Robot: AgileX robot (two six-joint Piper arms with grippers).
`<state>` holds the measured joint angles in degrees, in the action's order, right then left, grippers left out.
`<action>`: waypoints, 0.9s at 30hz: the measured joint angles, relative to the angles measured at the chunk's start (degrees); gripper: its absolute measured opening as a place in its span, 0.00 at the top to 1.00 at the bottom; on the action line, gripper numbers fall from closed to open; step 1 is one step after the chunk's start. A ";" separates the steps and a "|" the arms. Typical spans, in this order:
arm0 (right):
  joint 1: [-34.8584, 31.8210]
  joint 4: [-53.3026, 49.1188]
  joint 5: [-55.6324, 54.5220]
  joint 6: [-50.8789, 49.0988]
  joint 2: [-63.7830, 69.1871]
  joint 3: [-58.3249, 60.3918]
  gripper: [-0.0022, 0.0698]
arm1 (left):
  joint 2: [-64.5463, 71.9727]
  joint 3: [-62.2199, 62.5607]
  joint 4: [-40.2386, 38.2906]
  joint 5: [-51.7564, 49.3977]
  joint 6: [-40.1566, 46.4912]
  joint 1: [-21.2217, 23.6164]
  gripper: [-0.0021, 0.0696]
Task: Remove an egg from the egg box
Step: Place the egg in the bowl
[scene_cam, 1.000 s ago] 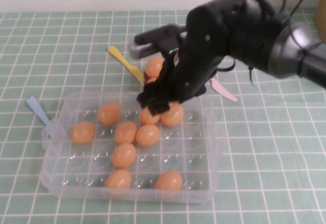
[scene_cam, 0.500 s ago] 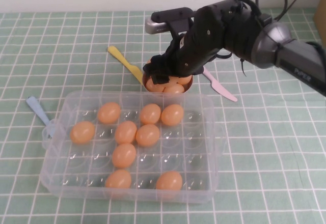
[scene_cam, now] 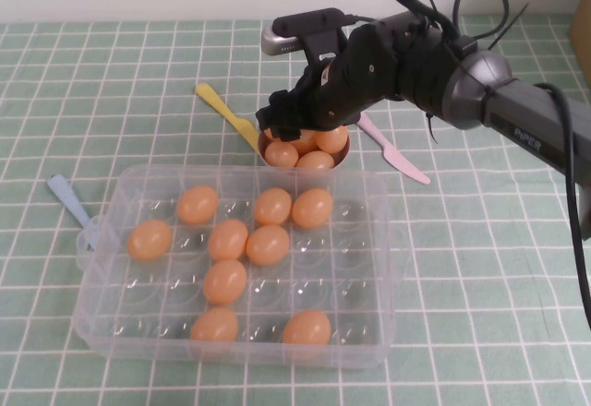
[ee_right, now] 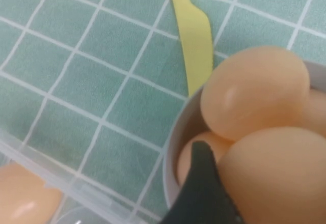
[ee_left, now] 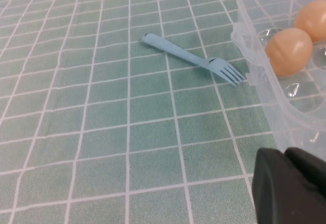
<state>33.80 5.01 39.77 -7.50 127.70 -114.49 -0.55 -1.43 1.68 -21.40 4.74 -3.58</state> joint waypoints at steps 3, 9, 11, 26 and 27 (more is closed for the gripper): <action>0.00 0.00 -0.25 0.00 0.59 -0.10 0.35 | 0.00 0.00 0.00 0.00 0.00 0.00 0.98; -0.12 0.00 -0.40 0.00 1.79 -0.10 0.35 | 0.00 0.00 0.00 0.00 0.00 0.00 0.98; -0.12 0.00 -0.40 0.08 1.79 -0.10 0.35 | 0.00 0.00 0.00 0.00 0.00 0.00 0.98; -0.12 0.00 2.57 2.40 1.79 -0.22 0.24 | 0.00 0.00 0.00 0.00 0.00 0.00 0.98; -0.12 0.00 2.70 2.40 1.79 -0.22 0.23 | 0.00 0.00 0.00 0.00 0.00 0.00 0.98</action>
<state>33.68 5.01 42.47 -5.09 129.49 -114.71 -0.55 -1.43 1.68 -21.40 4.74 -3.58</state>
